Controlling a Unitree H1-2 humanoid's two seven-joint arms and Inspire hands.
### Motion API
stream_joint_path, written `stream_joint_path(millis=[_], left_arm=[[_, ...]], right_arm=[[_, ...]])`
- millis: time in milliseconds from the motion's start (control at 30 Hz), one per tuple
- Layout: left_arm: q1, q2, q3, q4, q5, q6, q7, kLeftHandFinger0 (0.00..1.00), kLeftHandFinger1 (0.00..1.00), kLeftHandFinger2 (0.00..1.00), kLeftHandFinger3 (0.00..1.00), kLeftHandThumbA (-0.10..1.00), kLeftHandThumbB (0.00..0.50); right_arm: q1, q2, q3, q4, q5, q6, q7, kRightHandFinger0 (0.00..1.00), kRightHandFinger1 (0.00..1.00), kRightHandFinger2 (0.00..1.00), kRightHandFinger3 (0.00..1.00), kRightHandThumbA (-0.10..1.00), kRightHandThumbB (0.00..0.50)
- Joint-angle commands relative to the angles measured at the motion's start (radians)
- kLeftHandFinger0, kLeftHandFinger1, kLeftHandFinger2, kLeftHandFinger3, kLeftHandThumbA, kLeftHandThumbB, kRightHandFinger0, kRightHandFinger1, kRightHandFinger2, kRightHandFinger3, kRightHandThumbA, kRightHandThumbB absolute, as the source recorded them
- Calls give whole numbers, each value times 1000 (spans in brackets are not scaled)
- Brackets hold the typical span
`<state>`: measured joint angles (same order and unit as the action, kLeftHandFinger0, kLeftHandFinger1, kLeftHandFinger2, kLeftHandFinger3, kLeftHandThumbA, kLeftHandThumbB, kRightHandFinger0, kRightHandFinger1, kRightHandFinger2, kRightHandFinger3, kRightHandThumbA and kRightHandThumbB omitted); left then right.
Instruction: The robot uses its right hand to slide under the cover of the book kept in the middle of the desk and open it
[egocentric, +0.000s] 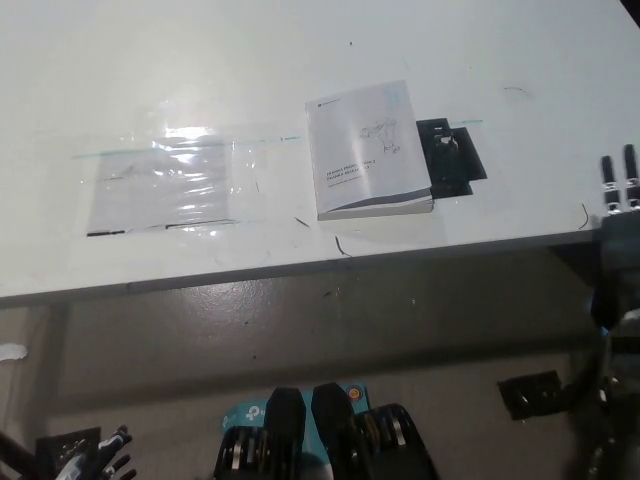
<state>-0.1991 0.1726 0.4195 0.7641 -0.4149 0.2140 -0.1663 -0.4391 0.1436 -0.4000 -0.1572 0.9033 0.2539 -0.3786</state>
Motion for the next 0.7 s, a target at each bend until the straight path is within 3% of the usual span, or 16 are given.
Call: stream_joint_path(millis=[0, 133, 167, 267, 367, 533, 567, 600, 667], left_arm=[[-14, 19, 8, -1, -19, -28, -15, 1000, 1000, 1000, 1000, 841, 455], [-13, 22, -8, 0, -1, -33, -14, 1000, 1000, 1000, 1000, 898, 465], [-9, 20, -7, -7, -1, -32, -8, 1000, 1000, 1000, 1000, 877, 472], [-11, 24, -4, 6, -9, -30, -19, 1000, 1000, 1000, 1000, 876, 448], [-5, 18, -2, -9, -10, -31, -13, 1000, 1000, 1000, 1000, 853, 459], [-1, 18, -4, -13, -9, -27, -11, 1000, 1000, 1000, 1000, 873, 442], [2, 17, -3, -9, -12, -49, -24, 1000, 1000, 1000, 1000, 863, 410], [2, 17, -3, -8, -12, -52, -26, 1000, 1000, 1000, 1000, 863, 409], [1, 19, -11, -7, -2, -45, -17, 1000, 1000, 1000, 1000, 910, 406]], right_arm=[[-71, 5, 41, 63, -29, -15, 42, 943, 1000, 1000, 1000, 849, 0], [-99, 6, 48, 116, -20, -21, 56, 949, 1000, 1000, 1000, 840, 0], [-121, 7, 53, 155, -26, -25, 61, 911, 1000, 1000, 1000, 820, 0], [-146, 5, 65, 201, -39, -29, 75, 942, 1000, 1000, 1000, 812, 0], [-170, 3, 77, 244, -63, -33, 78, 931, 1000, 1000, 1000, 814, 0], [-206, -6, 94, 313, -96, -30, 90, 900, 1000, 1000, 1000, 857, 0], [-219, -8, 97, 340, -104, -28, 90, 890, 1000, 1000, 1000, 857, 0], [-221, -8, 96, 345, -106, -28, 91, 889, 1000, 1000, 1000, 857, 0], [-244, -9, 97, 392, -111, -32, 100, 950, 1000, 1000, 1000, 846, 0]])
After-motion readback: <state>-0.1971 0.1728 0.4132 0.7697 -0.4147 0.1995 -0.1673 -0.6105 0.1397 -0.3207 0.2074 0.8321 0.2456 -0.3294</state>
